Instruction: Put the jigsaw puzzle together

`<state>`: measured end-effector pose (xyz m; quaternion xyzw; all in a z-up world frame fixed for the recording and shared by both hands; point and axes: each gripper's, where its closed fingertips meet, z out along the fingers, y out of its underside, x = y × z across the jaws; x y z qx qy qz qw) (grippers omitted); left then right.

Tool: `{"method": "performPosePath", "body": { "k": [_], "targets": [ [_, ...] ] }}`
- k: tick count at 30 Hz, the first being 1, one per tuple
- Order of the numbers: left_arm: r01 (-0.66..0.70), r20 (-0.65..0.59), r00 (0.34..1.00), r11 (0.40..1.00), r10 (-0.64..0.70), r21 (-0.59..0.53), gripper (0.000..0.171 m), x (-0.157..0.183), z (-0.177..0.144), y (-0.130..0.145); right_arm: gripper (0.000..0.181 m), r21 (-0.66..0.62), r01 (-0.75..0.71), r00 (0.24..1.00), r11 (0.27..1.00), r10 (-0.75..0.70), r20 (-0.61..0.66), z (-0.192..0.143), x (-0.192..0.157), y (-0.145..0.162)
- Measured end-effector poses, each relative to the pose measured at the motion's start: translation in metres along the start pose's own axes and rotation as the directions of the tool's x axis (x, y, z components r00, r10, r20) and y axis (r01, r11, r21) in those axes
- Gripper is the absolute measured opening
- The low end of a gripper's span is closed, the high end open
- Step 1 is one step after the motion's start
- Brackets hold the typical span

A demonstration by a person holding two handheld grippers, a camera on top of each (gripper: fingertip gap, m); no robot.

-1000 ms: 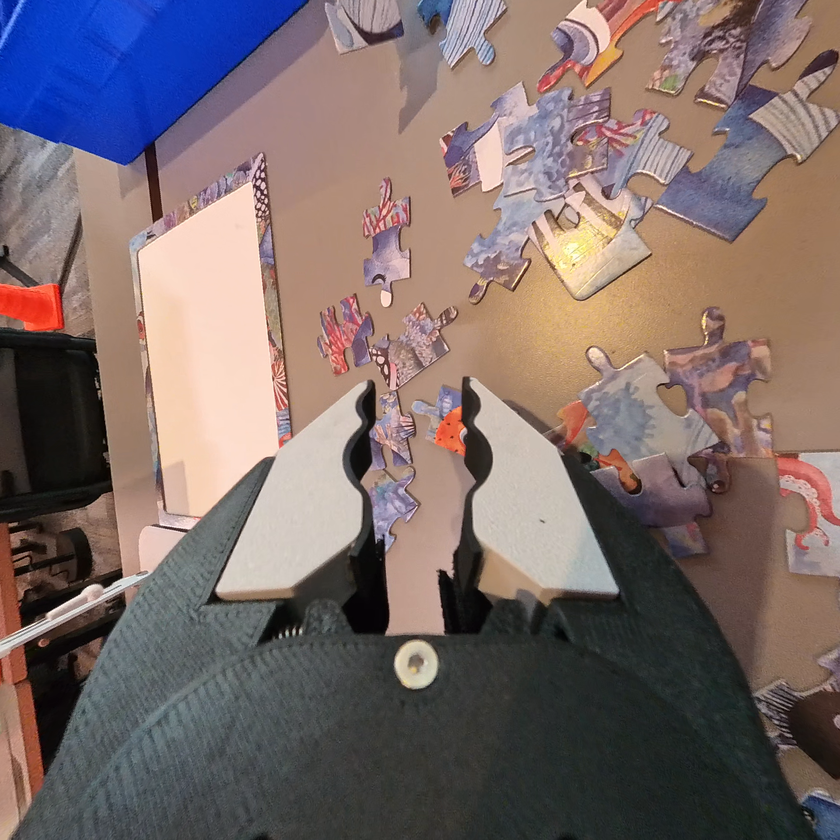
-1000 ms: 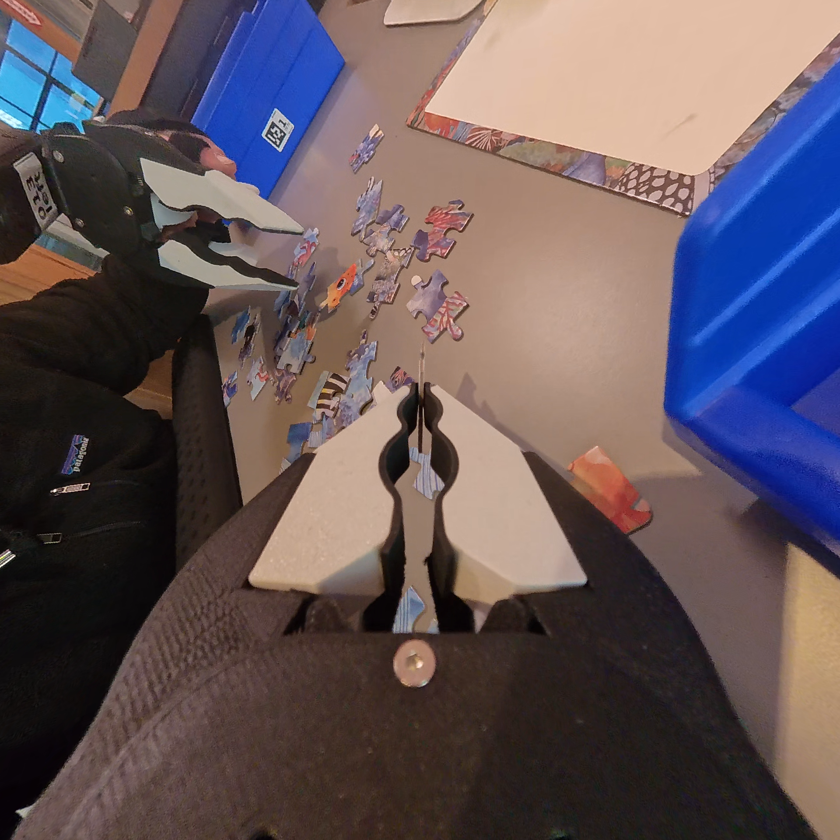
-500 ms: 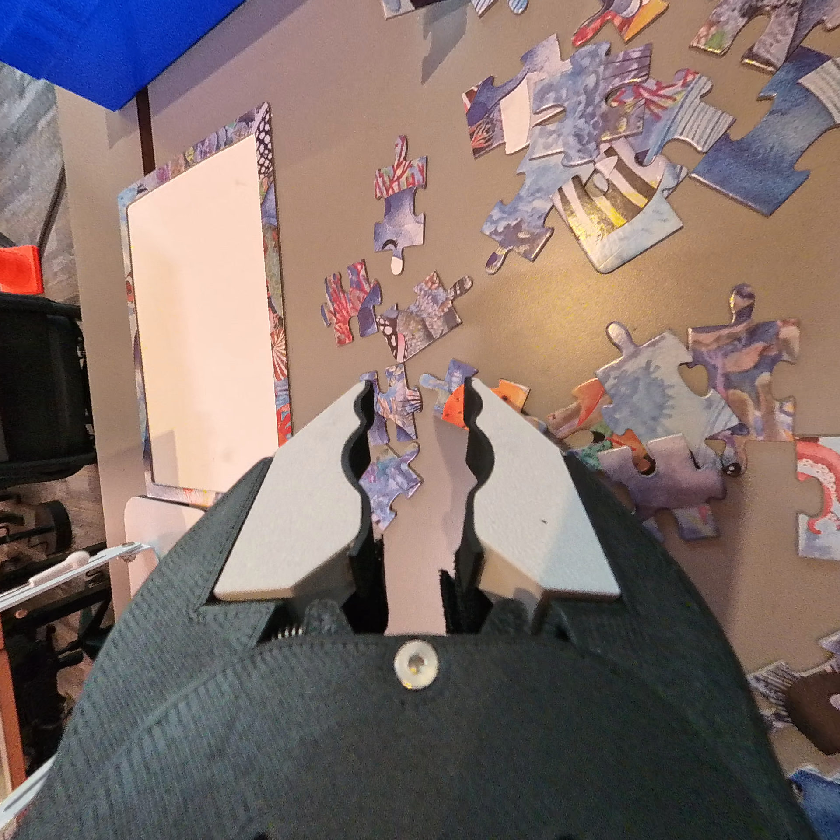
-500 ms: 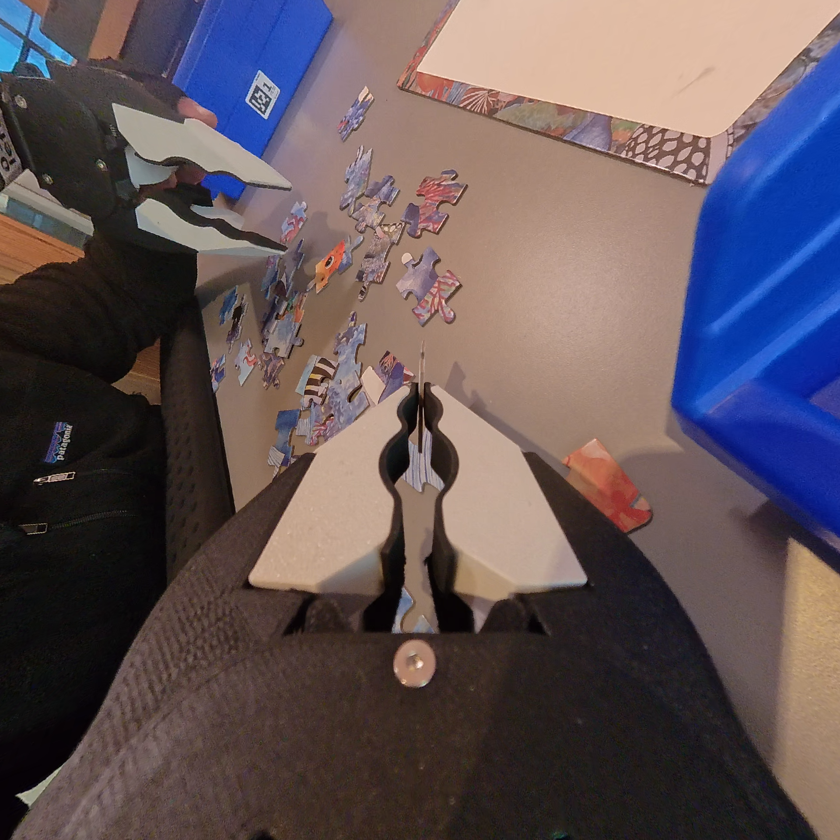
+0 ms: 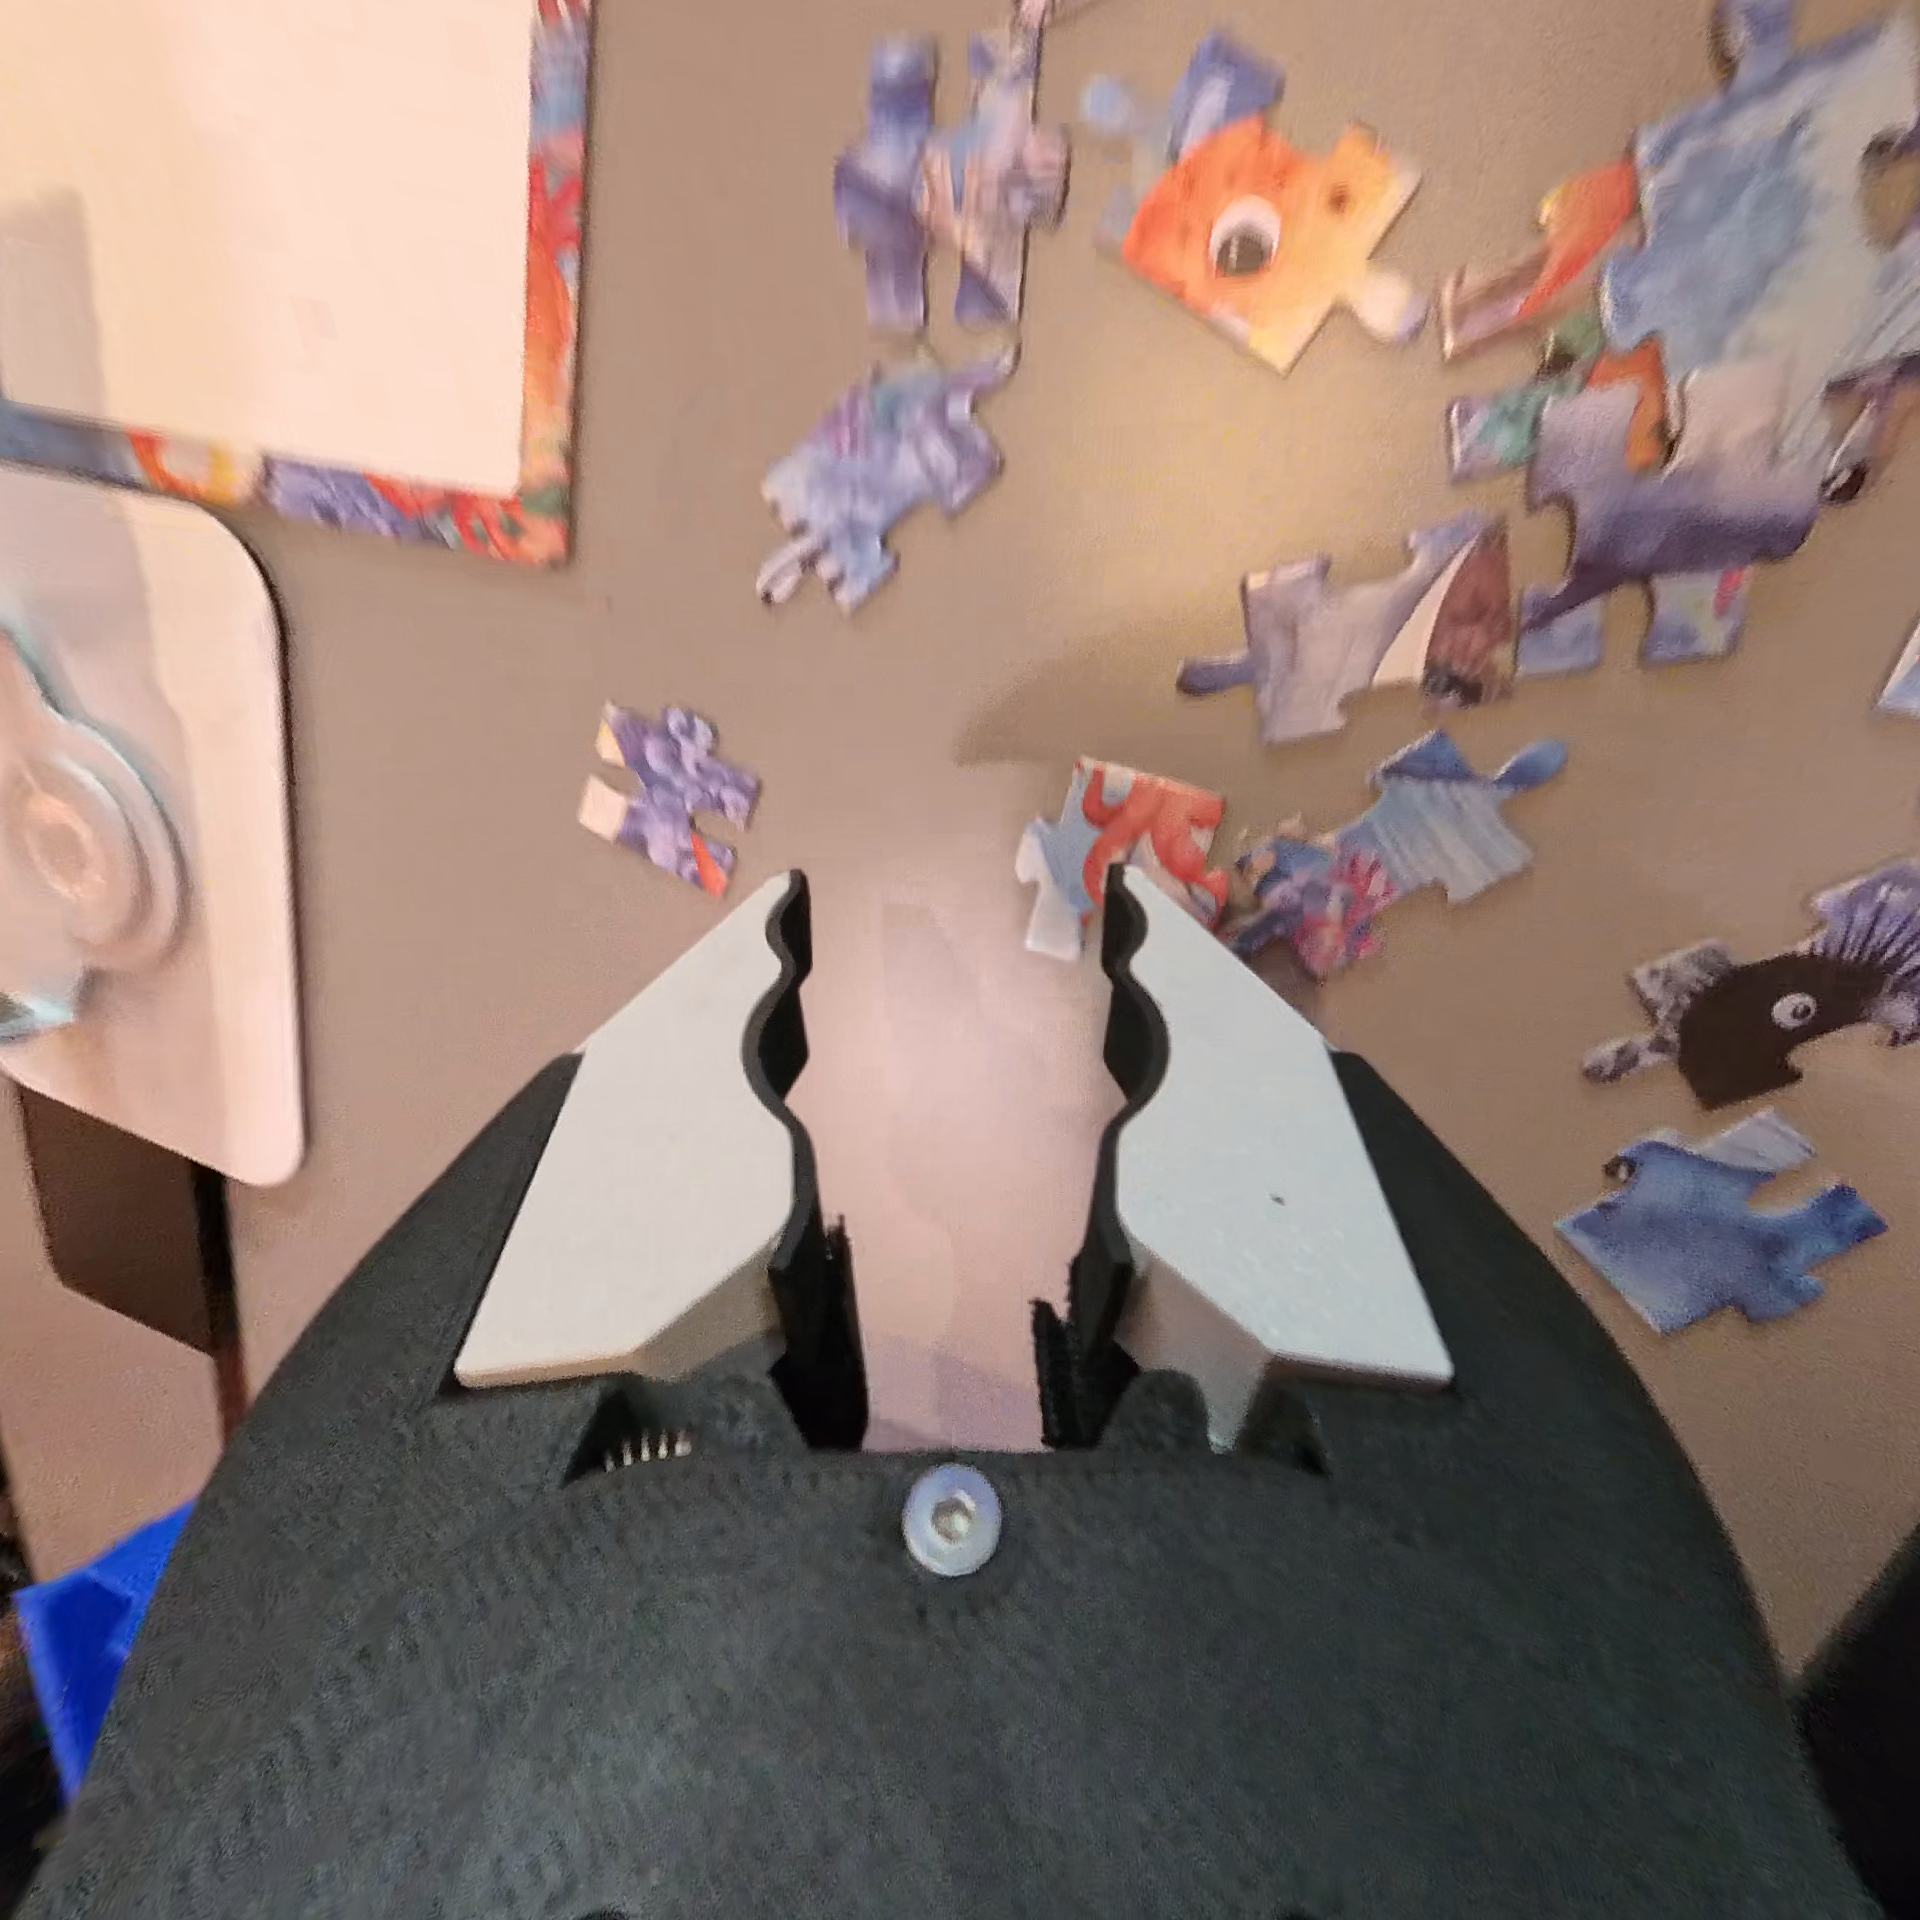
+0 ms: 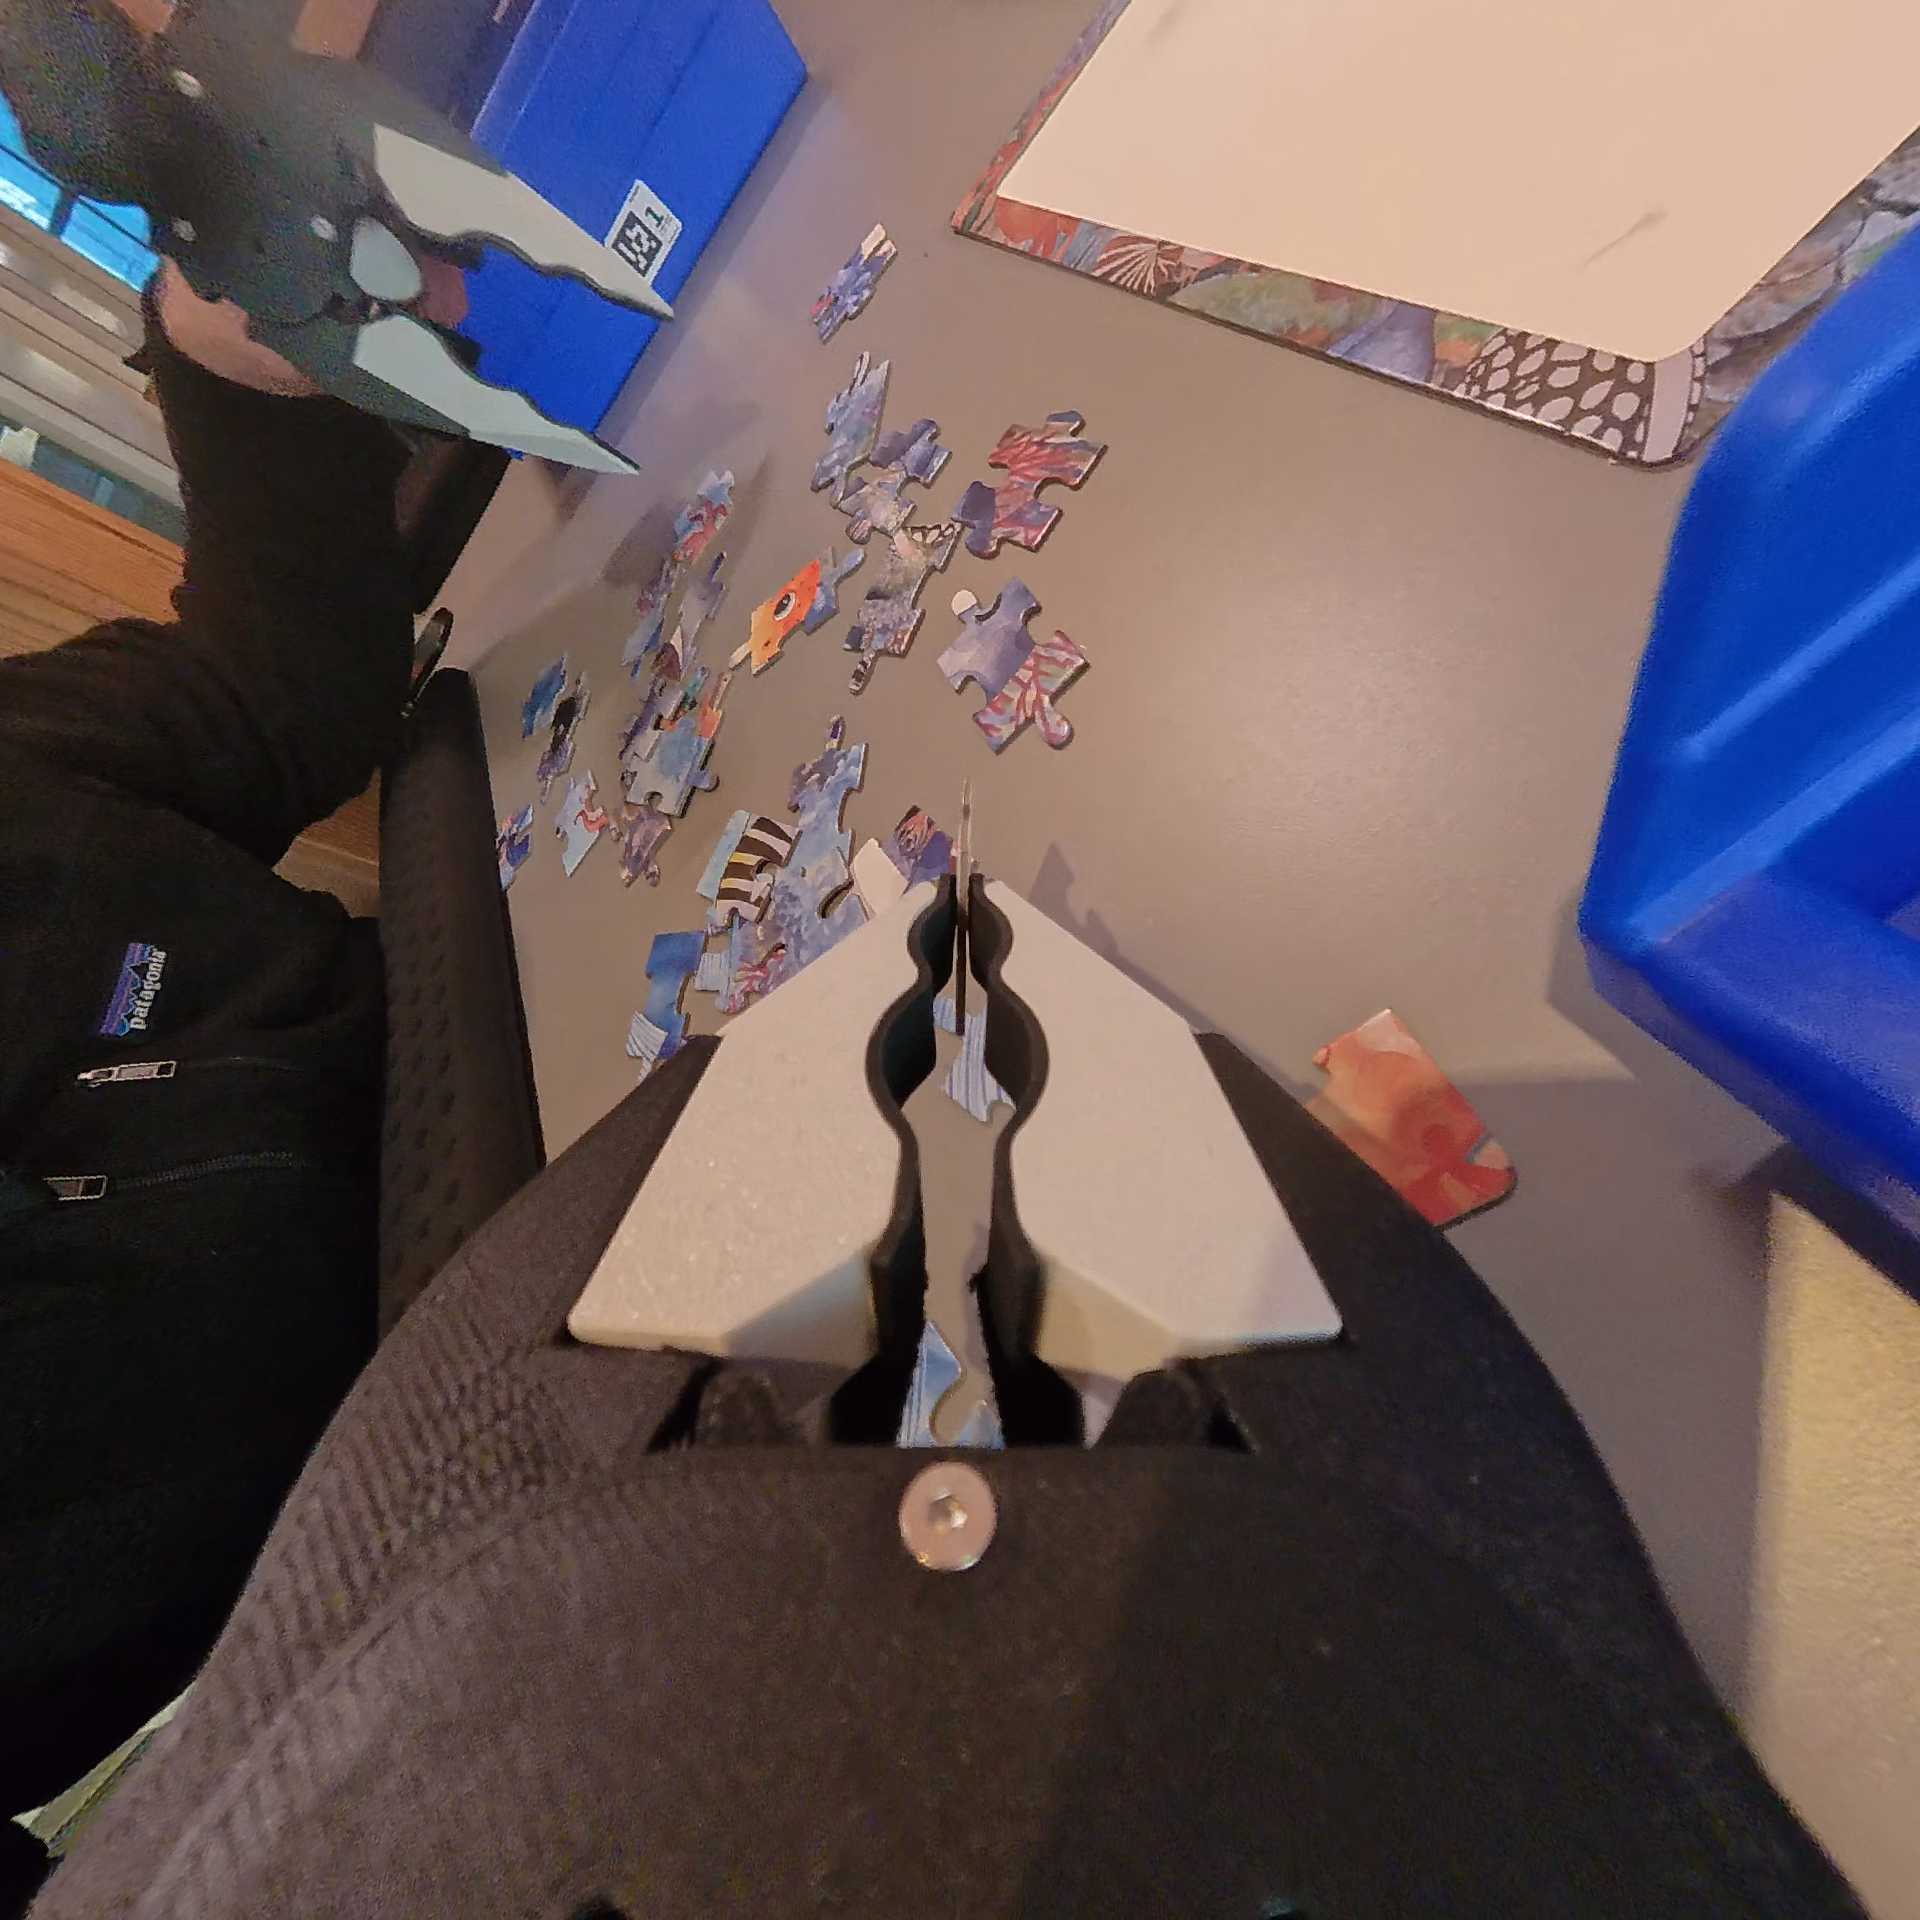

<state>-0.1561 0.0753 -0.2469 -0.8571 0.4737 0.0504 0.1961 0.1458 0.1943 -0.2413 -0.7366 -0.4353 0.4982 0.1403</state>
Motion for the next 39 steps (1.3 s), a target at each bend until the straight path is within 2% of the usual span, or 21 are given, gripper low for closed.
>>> {"method": "performPosePath", "body": {
  "k": [6,9,14,20,22,23,24,26,30,36,39],
  "targets": [
    [0.033,-0.107,0.993,0.997,-0.040,-0.067,0.055,0.021,0.017,0.033,0.000,0.011,0.000,1.000,1.000,0.000,0.007,-0.001,-0.002,0.000],
    [0.043,-0.159,0.986,0.998,-0.051,-0.052,0.050,0.026,0.024,0.033,0.000,0.013,0.002,1.000,1.000,-0.002,0.008,-0.001,-0.002,0.001],
    [0.056,-0.238,0.970,0.998,-0.055,-0.003,0.031,0.035,0.026,0.027,0.000,0.014,0.008,1.000,1.000,-0.008,0.003,-0.002,-0.001,0.001],
    [0.079,-0.229,0.971,0.997,-0.071,0.024,0.029,0.033,0.027,0.023,0.000,0.011,0.015,1.000,1.000,-0.015,0.001,-0.002,-0.001,0.002],
    [0.140,-0.154,0.978,0.990,-0.139,-0.005,0.014,0.018,0.030,0.027,0.000,0.015,0.016,1.000,1.000,-0.016,-0.003,-0.002,-0.001,0.001],
    [0.156,-0.097,0.983,0.987,-0.158,-0.027,0.010,0.008,0.031,0.032,0.000,0.018,0.017,1.000,1.000,-0.017,-0.004,-0.003,-0.001,0.001],
    [0.161,-0.100,0.982,0.987,-0.163,-0.027,0.012,0.008,0.031,0.032,0.000,0.019,0.018,1.000,1.000,-0.018,-0.005,-0.003,-0.001,0.001],
    [0.186,-0.124,0.975,0.983,-0.185,0.000,0.027,0.010,0.029,0.026,0.000,0.021,0.020,1.000,1.000,-0.019,-0.008,-0.004,-0.001,0.000],
    [0.129,-0.148,0.982,0.991,-0.121,0.047,0.038,0.026,0.021,0.010,0.000,0.022,0.024,1.000,0.999,-0.023,-0.014,-0.005,0.000,0.000],
    [-0.005,-0.245,0.968,0.974,0.062,0.228,0.047,0.087,0.010,-0.058,0.000,0.019,0.025,1.000,1.000,-0.025,-0.016,-0.003,0.000,0.001],
    [-0.051,-0.276,0.953,0.966,0.123,0.254,0.047,0.113,0.015,-0.080,0.000,0.020,0.026,0.999,0.999,-0.026,-0.019,-0.004,0.001,0.001]
  ]
}}
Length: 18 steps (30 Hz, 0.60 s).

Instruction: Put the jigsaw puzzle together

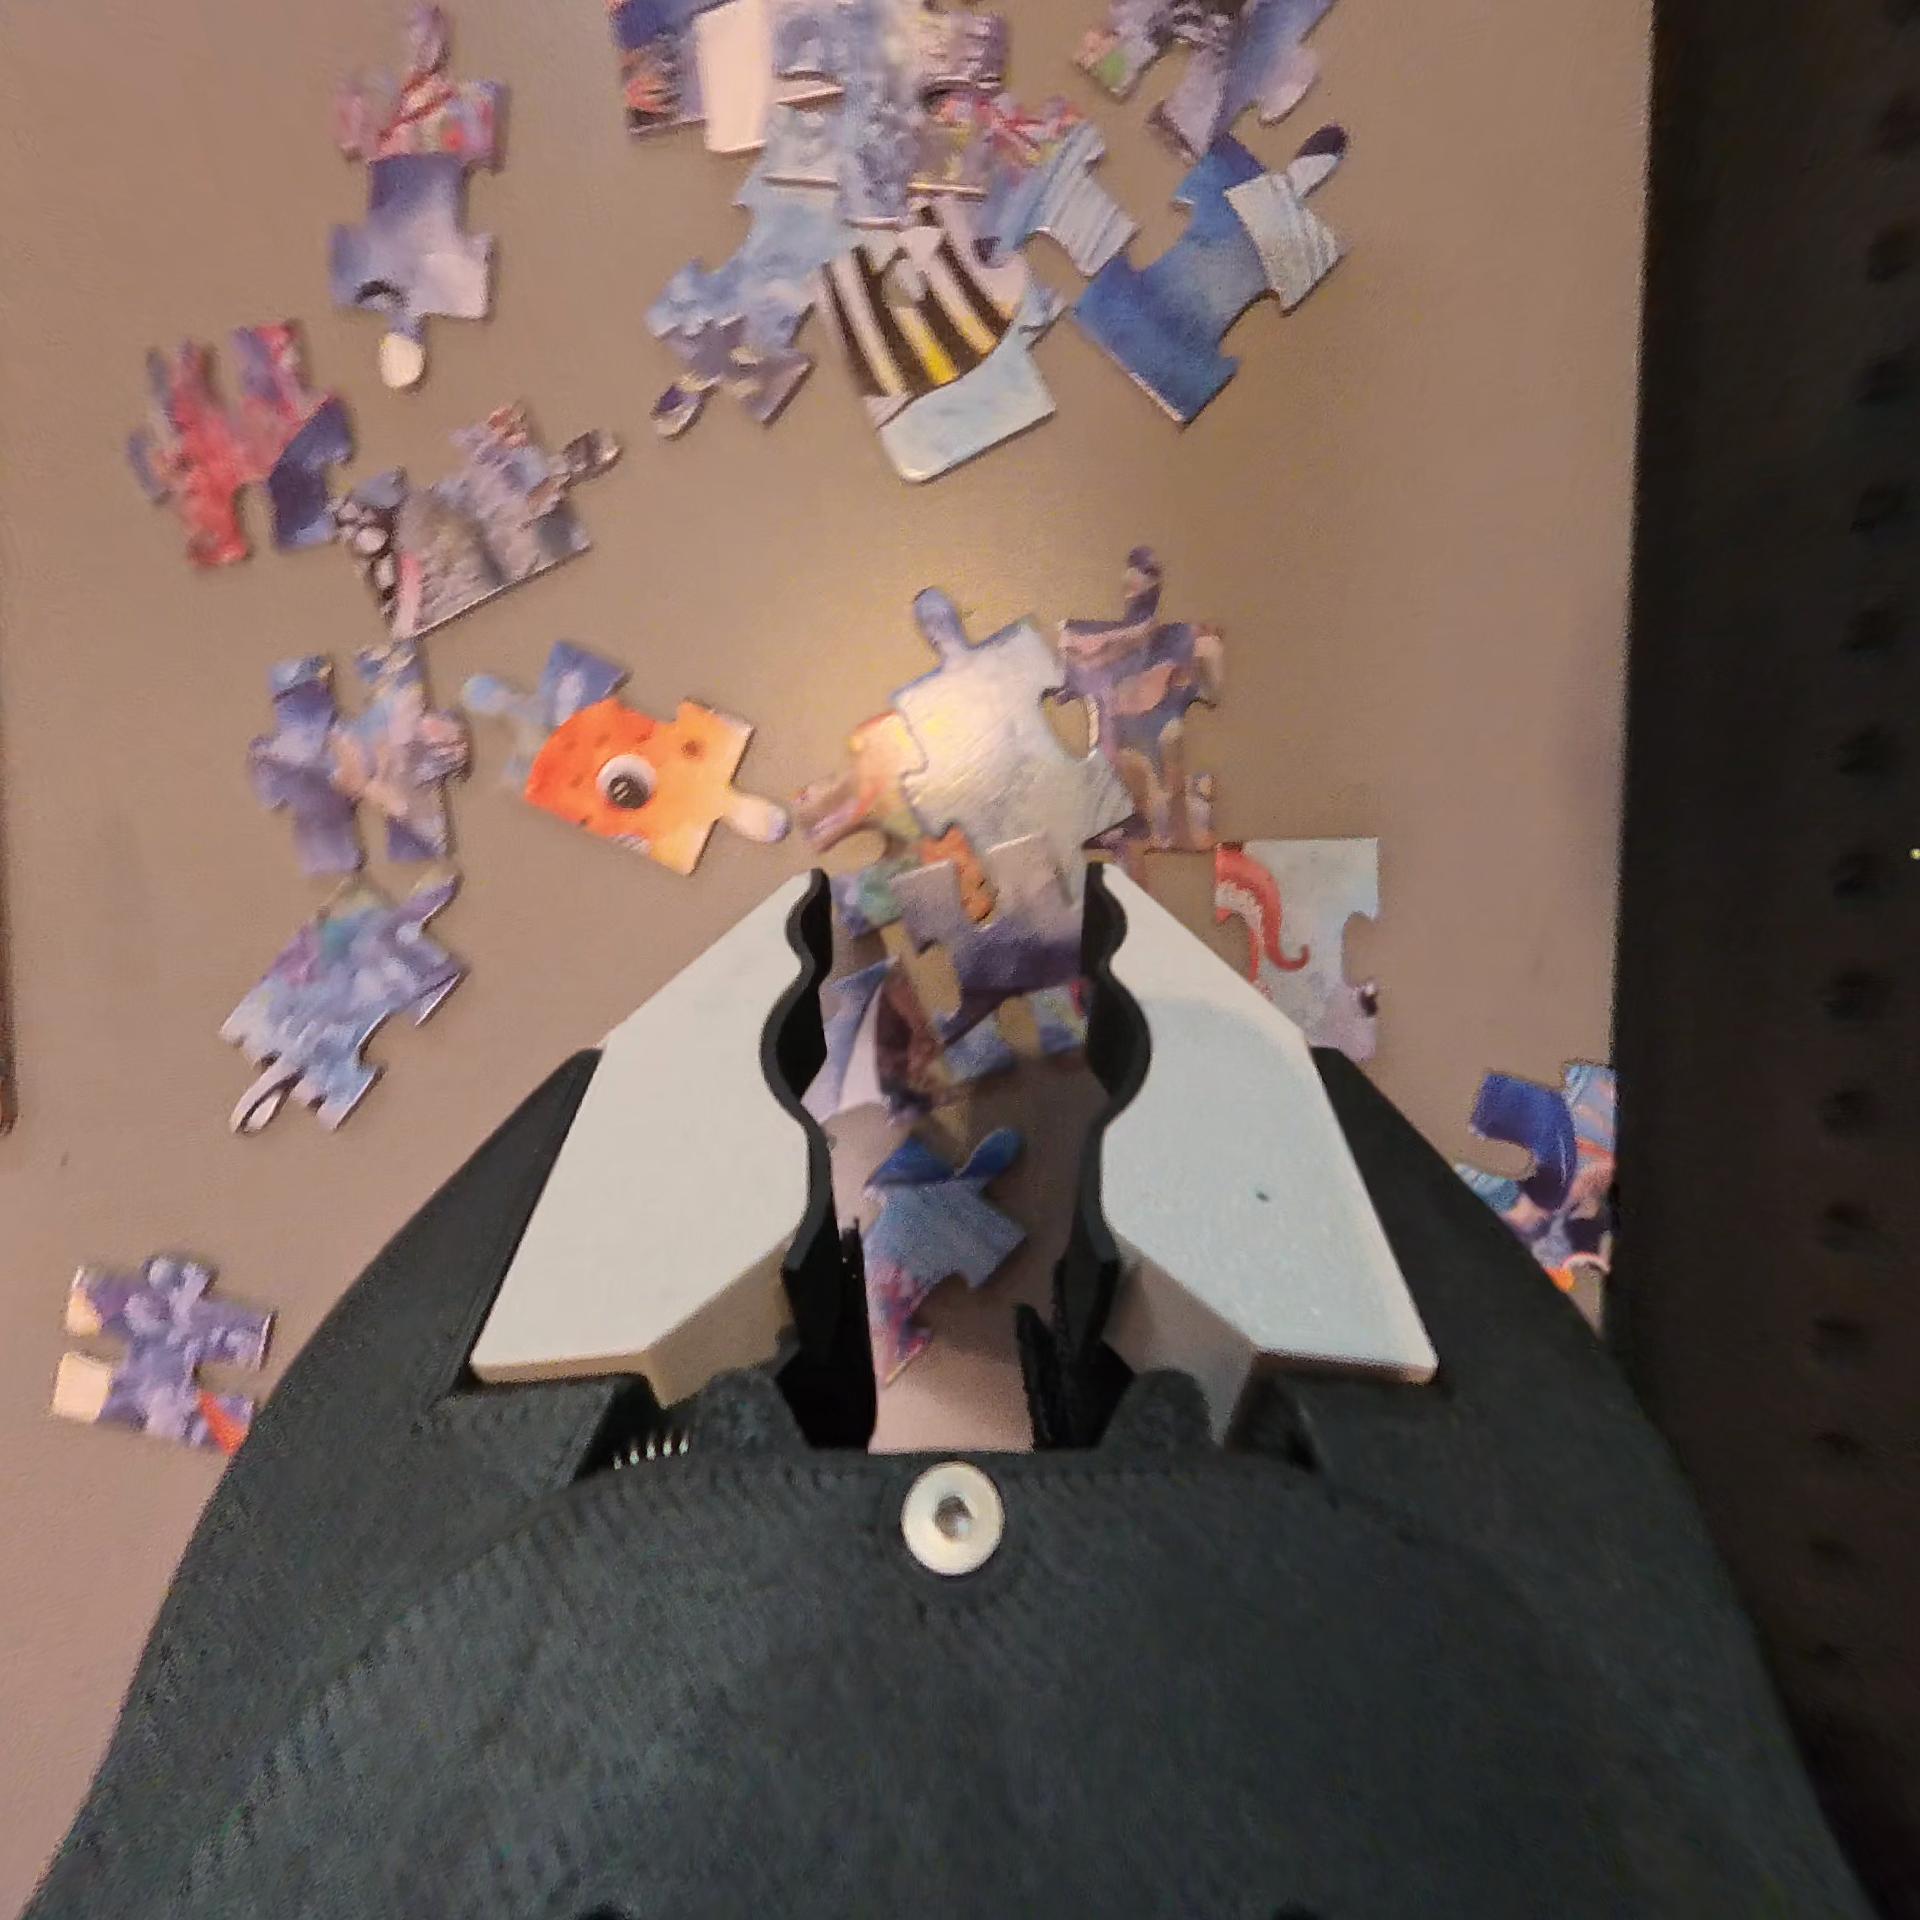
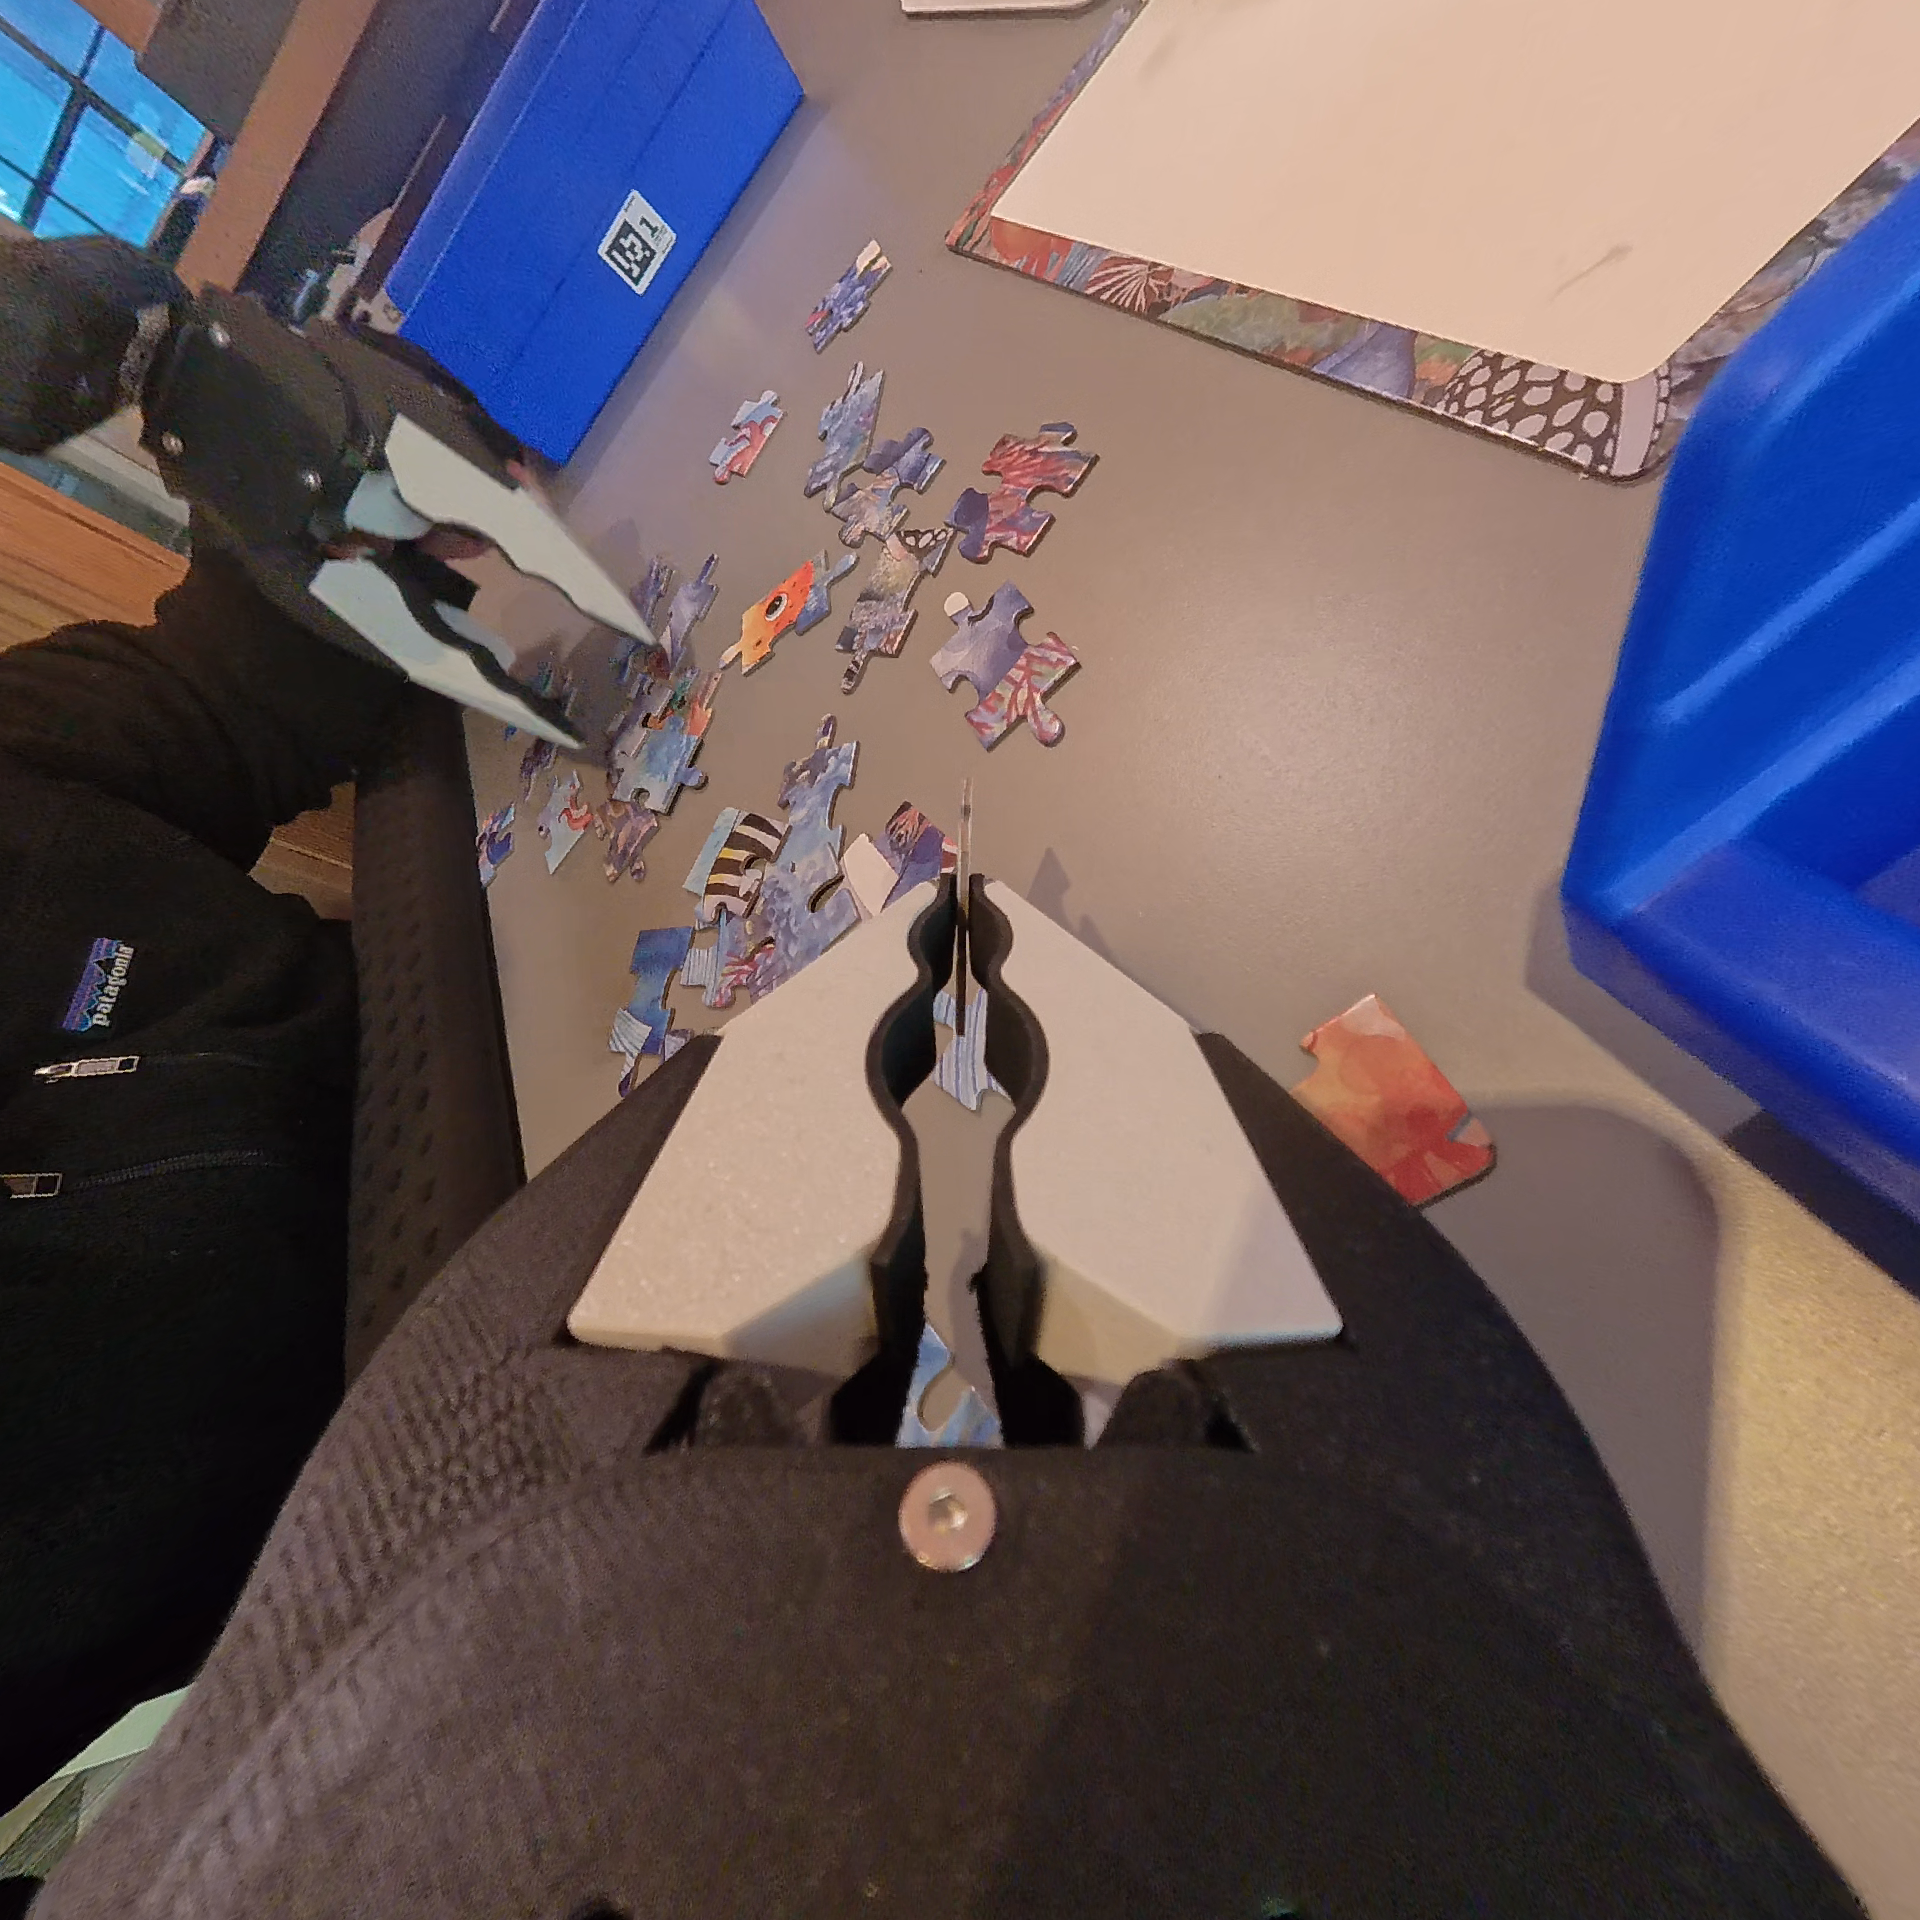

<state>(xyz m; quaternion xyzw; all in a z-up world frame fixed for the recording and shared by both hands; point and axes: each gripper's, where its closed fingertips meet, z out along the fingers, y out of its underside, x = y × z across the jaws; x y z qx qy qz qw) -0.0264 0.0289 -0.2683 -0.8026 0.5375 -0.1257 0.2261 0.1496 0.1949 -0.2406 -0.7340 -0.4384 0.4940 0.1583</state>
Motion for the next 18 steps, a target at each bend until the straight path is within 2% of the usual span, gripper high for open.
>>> {"method": "performPosePath", "body": {
  "k": [4,10,13,15,18],
  "targets": [
    [-0.013,-0.019,1.000,0.998,0.012,-0.063,0.047,0.010,0.020,-0.001,0.000,0.002,0.009,1.000,1.000,-0.009,-0.003,-0.001,-0.001,-0.001],
    [0.044,-0.038,0.998,0.999,-0.044,-0.010,0.041,0.012,0.024,-0.009,0.000,-0.002,0.022,1.000,1.000,-0.022,-0.005,0.001,-0.004,-0.001],
    [0.028,-0.039,0.999,1.000,-0.028,0.008,0.031,0.016,0.025,-0.013,0.000,-0.003,0.024,1.000,1.000,-0.024,-0.005,0.001,-0.005,-0.001],
    [0.007,-0.065,0.998,1.000,-0.006,0.019,0.006,0.023,0.026,-0.016,0.000,-0.001,0.026,1.000,1.000,-0.026,-0.003,0.001,-0.005,-0.001],
    [-0.014,-0.092,0.996,0.999,0.016,0.031,0.003,0.032,0.030,-0.023,0.000,0.001,0.029,1.000,1.000,-0.029,-0.004,0.000,-0.006,-0.001]
  ]
}}
